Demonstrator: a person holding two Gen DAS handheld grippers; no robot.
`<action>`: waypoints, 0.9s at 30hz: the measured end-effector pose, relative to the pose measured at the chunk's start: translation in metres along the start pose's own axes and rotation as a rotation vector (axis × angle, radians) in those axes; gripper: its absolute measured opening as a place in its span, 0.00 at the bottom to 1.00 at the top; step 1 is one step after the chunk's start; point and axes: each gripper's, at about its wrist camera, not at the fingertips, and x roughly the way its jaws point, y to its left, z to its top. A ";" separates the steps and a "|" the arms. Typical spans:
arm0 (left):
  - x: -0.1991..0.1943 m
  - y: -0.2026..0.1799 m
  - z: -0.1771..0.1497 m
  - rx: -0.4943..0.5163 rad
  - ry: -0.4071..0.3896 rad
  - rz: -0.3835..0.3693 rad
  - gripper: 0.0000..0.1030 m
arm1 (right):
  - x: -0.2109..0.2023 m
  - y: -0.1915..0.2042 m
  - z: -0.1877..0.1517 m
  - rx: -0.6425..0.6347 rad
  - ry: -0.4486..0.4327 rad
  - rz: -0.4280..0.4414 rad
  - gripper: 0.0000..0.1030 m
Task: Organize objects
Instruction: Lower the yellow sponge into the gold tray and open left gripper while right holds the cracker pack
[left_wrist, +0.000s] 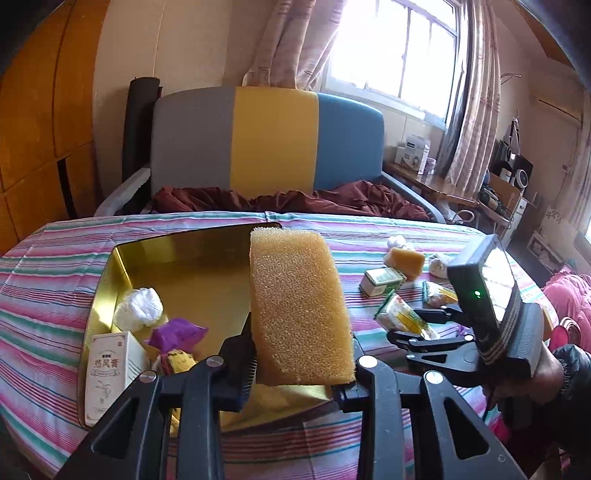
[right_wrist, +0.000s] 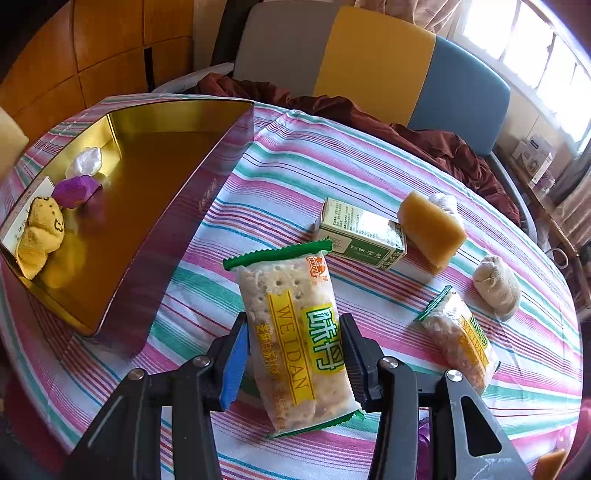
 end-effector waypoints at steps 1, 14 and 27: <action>0.001 0.003 0.003 0.001 -0.001 0.011 0.31 | 0.000 0.000 0.000 -0.001 0.002 0.001 0.46; 0.048 0.066 0.047 -0.036 0.054 0.126 0.32 | 0.001 0.005 0.000 -0.007 -0.004 -0.008 0.46; 0.097 0.132 0.075 -0.195 0.095 0.152 0.31 | 0.010 0.007 -0.002 -0.022 0.024 -0.013 0.46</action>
